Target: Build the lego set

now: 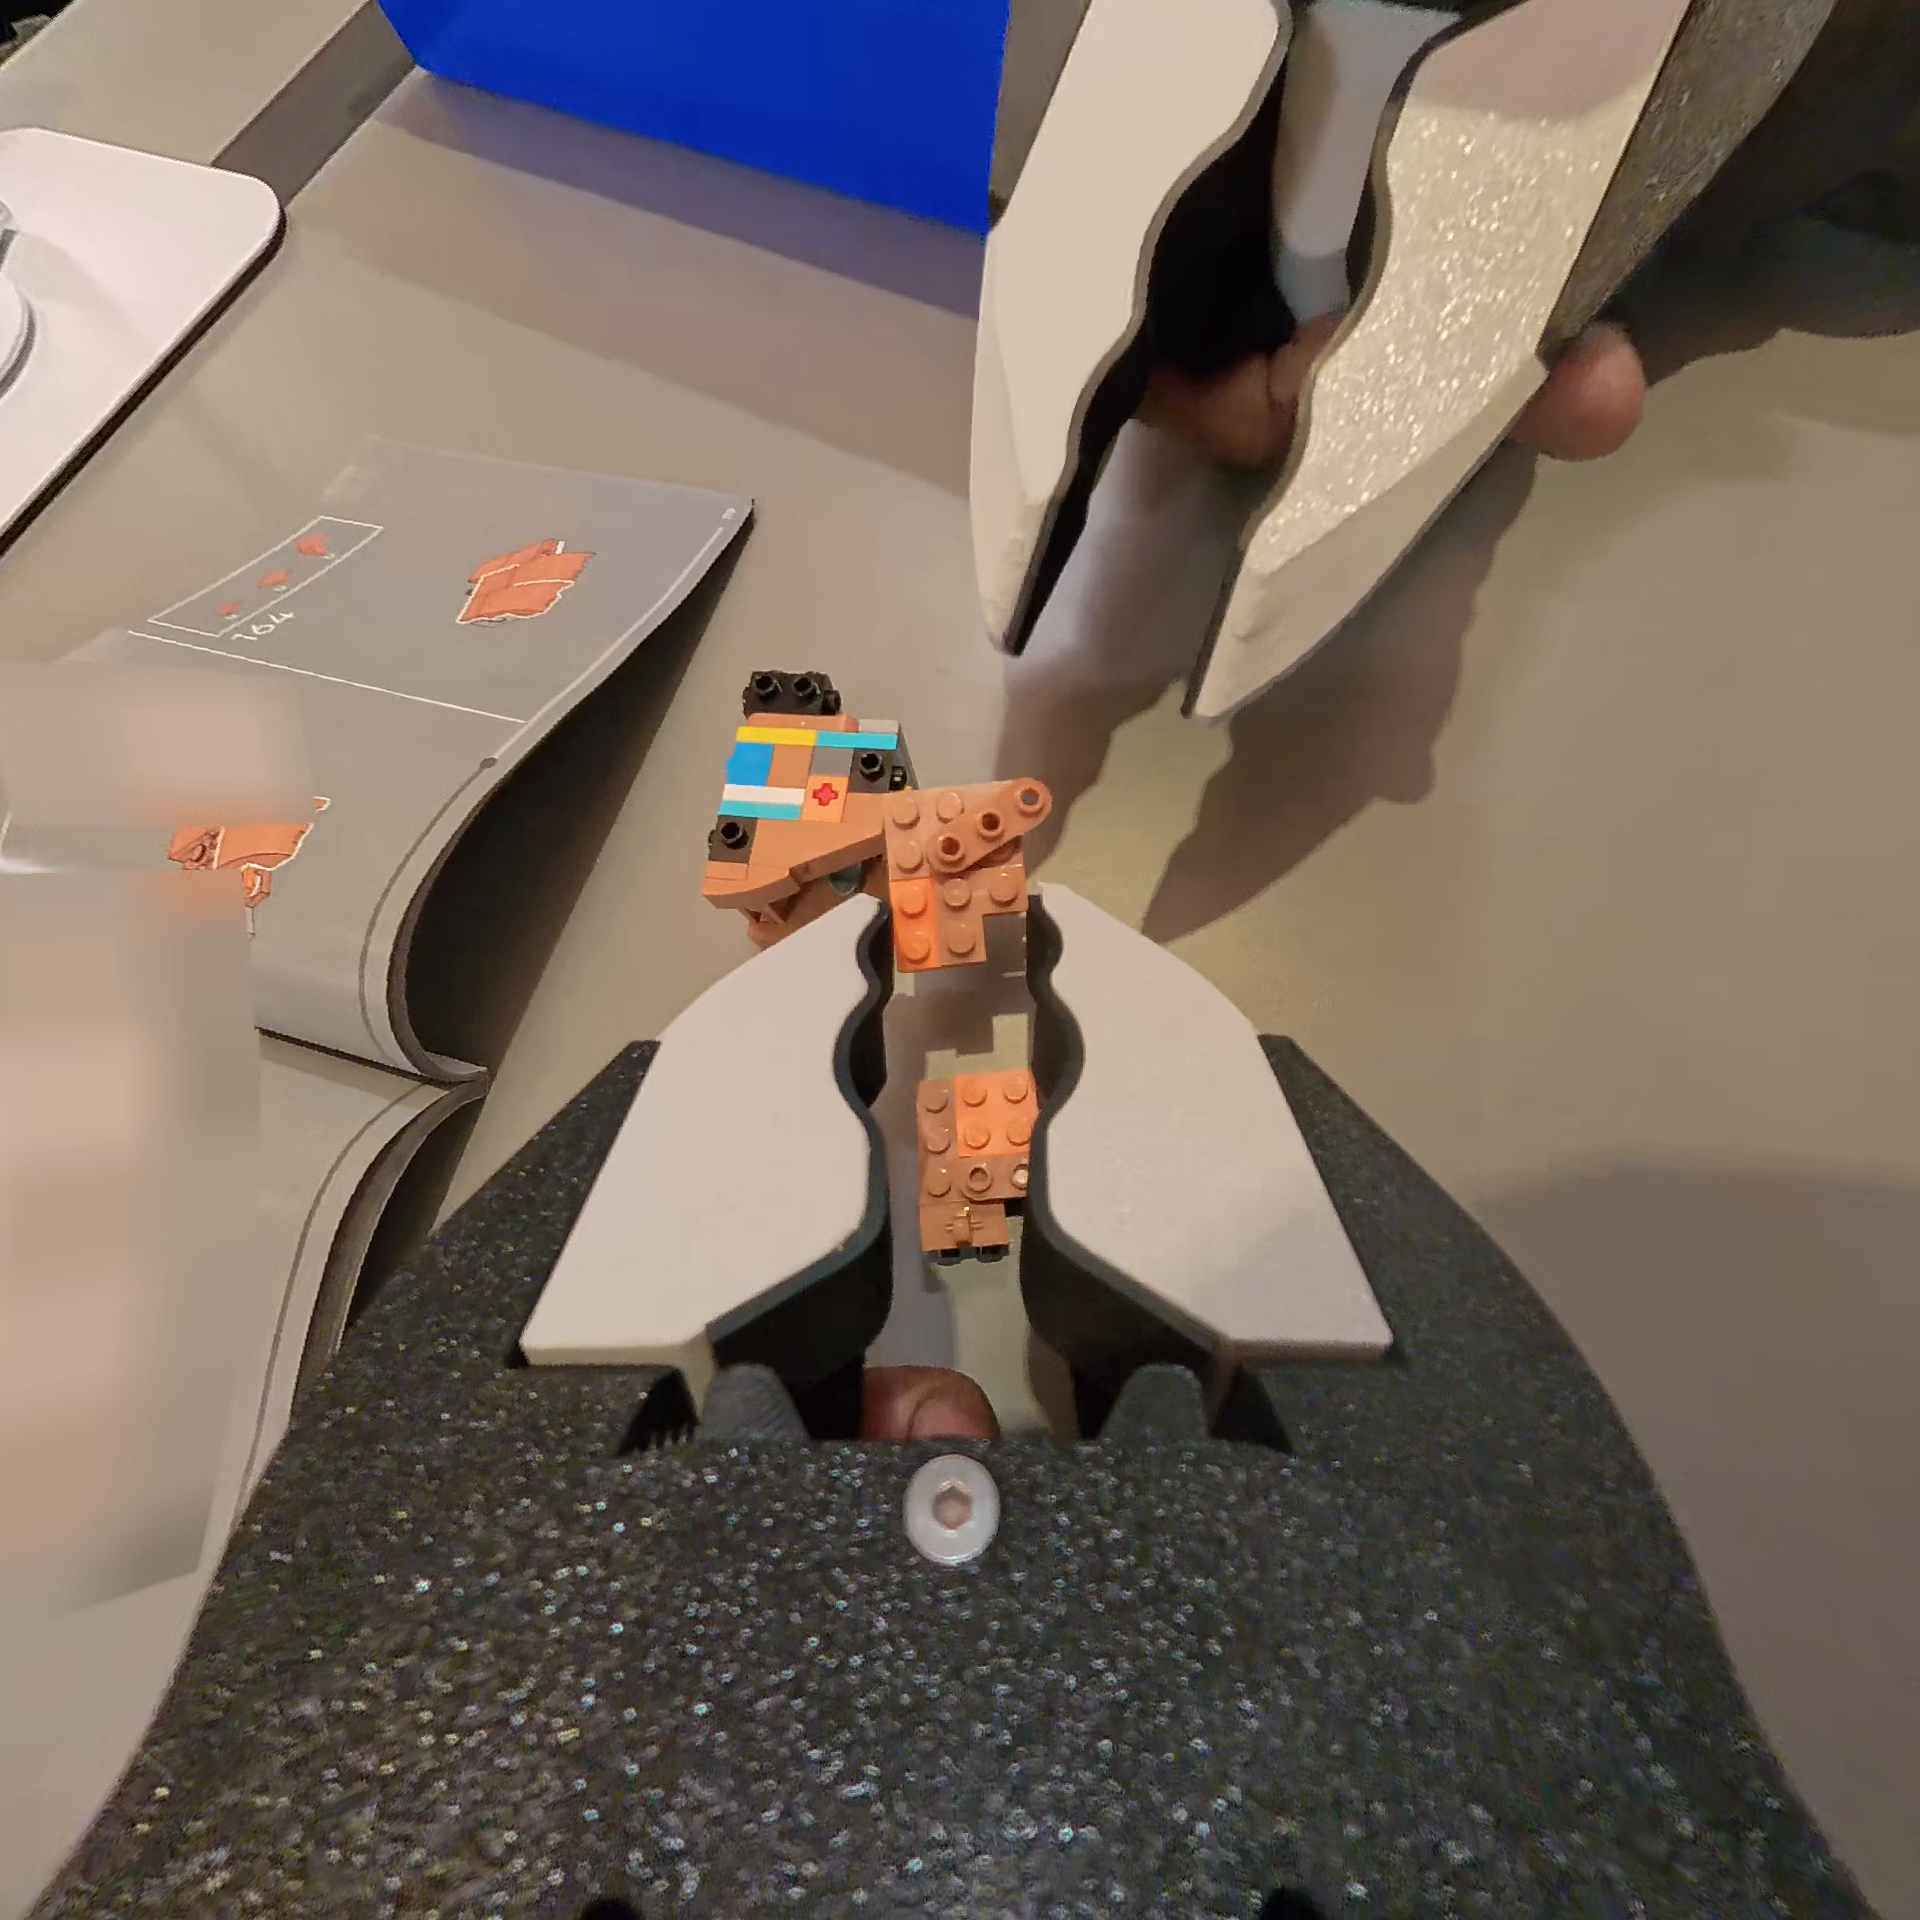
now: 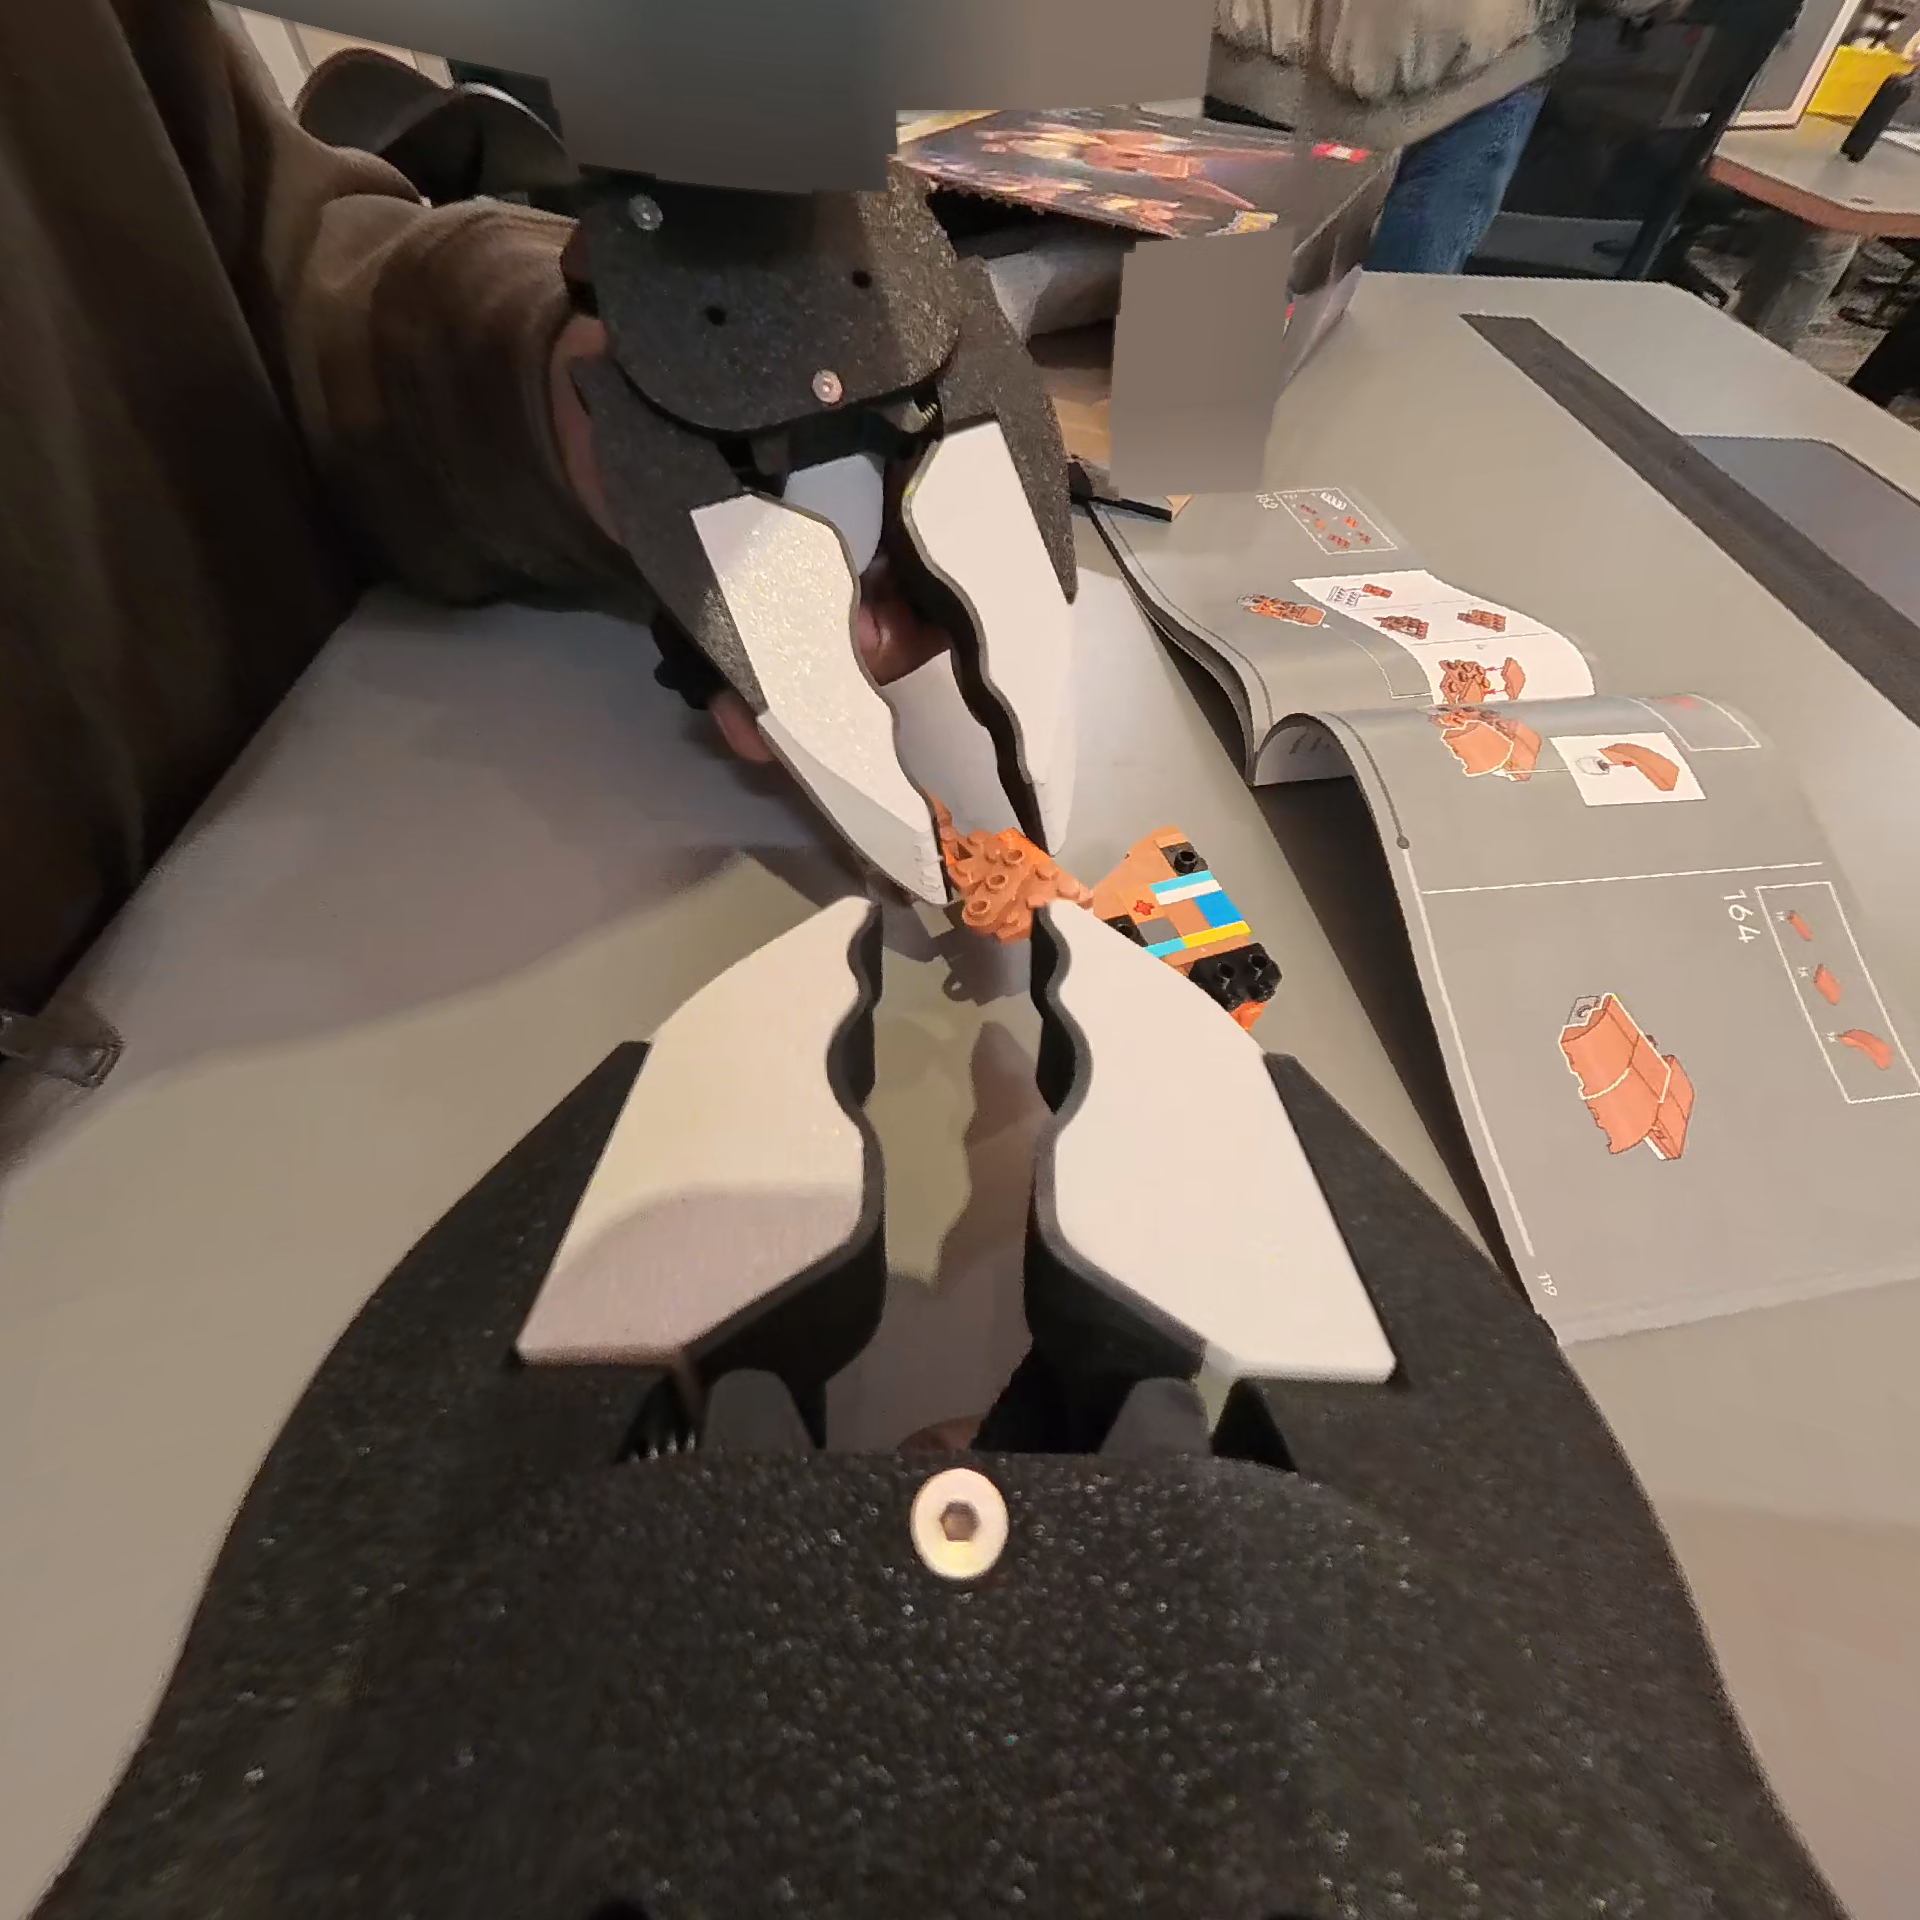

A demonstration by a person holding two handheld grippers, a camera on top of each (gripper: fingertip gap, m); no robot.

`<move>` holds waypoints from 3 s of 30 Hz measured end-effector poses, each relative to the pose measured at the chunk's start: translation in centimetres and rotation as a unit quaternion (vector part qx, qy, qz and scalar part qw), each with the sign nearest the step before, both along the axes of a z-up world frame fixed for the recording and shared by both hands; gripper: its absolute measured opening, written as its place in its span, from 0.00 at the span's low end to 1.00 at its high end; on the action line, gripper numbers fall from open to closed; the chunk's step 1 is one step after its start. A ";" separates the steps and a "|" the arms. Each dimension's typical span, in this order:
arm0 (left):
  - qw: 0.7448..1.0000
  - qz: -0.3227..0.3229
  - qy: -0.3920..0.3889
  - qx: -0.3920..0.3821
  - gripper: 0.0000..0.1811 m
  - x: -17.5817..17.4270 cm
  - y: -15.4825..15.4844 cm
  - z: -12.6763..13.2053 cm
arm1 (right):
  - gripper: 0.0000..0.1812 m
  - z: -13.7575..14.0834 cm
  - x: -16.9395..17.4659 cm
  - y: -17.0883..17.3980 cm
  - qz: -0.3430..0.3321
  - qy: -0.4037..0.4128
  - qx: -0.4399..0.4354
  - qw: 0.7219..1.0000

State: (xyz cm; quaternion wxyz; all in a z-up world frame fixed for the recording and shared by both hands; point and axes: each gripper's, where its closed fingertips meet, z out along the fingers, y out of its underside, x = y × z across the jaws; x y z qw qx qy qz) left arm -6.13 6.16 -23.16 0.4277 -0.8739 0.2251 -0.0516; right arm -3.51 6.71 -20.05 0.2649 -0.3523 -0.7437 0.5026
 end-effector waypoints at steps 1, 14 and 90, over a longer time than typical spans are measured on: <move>1.000 -0.001 0.001 -0.002 0.13 0.0 0.0 -0.1 | 0.15 -0.1 -0.1 0.0 -0.001 -0.001 0.004 1.000; 1.000 -0.006 -0.002 -0.006 0.13 0.4 -0.1 -0.1 | 0.16 -1.8 -0.5 -1.7 0.007 -0.007 0.092 0.996; 0.978 -0.081 -0.189 -0.024 0.13 3.2 -1.1 1.7 | 0.06 -0.3 -1.1 -2.2 0.048 0.262 0.430 0.863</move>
